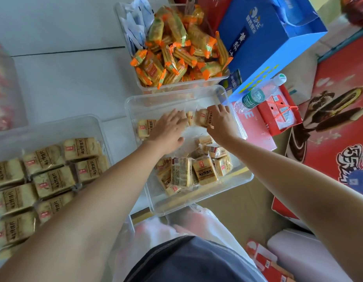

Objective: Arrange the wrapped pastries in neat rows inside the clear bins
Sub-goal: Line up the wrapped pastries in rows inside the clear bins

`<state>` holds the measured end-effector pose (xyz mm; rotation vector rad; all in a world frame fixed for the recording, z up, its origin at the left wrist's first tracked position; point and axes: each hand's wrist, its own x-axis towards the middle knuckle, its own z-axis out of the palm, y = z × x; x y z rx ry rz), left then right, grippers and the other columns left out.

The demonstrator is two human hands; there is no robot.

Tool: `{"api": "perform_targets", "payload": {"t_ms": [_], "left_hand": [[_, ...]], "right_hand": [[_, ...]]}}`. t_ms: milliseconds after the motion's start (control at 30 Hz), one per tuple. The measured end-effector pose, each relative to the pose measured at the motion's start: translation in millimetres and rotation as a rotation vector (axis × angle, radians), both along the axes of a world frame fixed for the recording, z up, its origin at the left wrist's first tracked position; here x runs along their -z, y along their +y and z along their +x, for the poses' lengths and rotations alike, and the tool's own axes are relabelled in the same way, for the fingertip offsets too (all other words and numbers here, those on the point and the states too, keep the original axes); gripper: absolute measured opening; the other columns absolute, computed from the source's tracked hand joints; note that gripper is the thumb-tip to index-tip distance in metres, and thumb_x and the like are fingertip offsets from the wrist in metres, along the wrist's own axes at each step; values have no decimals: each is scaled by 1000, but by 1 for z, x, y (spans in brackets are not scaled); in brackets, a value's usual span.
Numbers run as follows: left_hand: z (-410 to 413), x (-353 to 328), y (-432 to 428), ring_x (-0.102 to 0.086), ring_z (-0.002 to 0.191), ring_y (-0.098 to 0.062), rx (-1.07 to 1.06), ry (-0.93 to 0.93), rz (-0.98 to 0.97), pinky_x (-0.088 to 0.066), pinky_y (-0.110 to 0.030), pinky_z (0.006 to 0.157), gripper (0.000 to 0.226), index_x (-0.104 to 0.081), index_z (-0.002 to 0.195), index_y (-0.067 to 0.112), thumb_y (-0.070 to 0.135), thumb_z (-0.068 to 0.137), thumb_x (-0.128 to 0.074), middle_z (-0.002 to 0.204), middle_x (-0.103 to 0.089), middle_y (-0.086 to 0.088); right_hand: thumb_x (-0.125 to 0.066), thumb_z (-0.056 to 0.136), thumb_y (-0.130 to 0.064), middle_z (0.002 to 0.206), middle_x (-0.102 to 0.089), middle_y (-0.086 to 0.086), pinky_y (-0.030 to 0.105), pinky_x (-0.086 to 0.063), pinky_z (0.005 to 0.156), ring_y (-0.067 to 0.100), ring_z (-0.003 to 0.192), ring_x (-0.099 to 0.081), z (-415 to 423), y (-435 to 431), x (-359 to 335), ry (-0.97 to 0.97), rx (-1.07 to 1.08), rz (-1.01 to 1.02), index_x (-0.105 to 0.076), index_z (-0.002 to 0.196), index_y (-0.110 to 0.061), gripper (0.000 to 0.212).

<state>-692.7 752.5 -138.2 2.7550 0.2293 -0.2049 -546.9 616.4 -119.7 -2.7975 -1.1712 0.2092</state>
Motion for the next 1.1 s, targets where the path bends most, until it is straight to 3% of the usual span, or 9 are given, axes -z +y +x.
{"api": "perform_targets", "payload": {"t_ms": [133,267,400,500,567,700,900,1033,1100], "left_hand": [[6,21,-1,18,147,-28,91,217,124,9,-47,120,73,12,153,15,44,102,-30,159,23,-9],[0,30,3,22,146,-25,33,261,176,11,-44,120,73,21,149,10,45,102,-22,157,27,-9],[-2,34,5,29,143,-27,11,265,180,17,-43,117,70,26,147,14,47,102,-16,155,33,-7],[-4,35,6,32,141,-28,-19,266,164,21,-42,114,68,28,146,18,48,102,-15,153,36,-7],[-4,35,7,31,142,-28,-25,267,154,20,-42,114,67,28,146,19,47,102,-15,153,35,-8],[-2,36,10,26,144,-25,-32,242,98,17,-41,117,62,21,149,21,43,103,-14,157,28,-5],[-10,17,12,10,149,-24,-69,164,-43,2,-40,122,56,-6,155,20,27,104,-29,161,12,-5],[-24,-14,14,-10,149,-30,-133,30,79,-9,-42,120,46,-41,145,12,19,99,-45,161,-16,-13],[-35,-26,14,-13,148,-30,-165,-1,155,-7,-43,120,43,-45,143,10,17,100,-41,158,-23,-13]], "right_hand": [[-55,77,9,117,-50,14,39,-48,79,30,109,-43,-1,12,10,-132,-14,-121,-49,116,-5,42],[-52,75,15,120,-48,13,40,-51,75,30,108,-45,3,21,25,-130,-19,-157,-51,119,-7,49],[-48,66,22,114,-48,18,45,-51,64,34,98,-49,5,27,37,-63,-5,12,-56,115,-5,56],[-54,63,20,100,-53,14,47,-49,63,31,87,-53,5,26,42,33,-30,137,-57,98,-5,43],[-65,67,12,100,-57,13,44,-51,74,31,92,-55,6,18,45,65,-66,181,-64,94,-5,32],[-64,79,1,117,-60,11,39,-45,93,31,108,-55,2,10,42,173,-92,163,-68,113,-13,37],[-60,89,-18,135,-49,10,37,-38,103,25,123,-47,4,11,18,281,-123,12,-60,124,-15,35],[-60,90,-24,108,-64,1,37,-51,88,15,95,-60,-25,17,-6,427,-198,85,-66,105,-16,18],[-61,89,-34,97,-67,-3,32,-53,85,11,87,-62,-44,20,-18,618,-238,-57,-66,103,-16,23]]}}
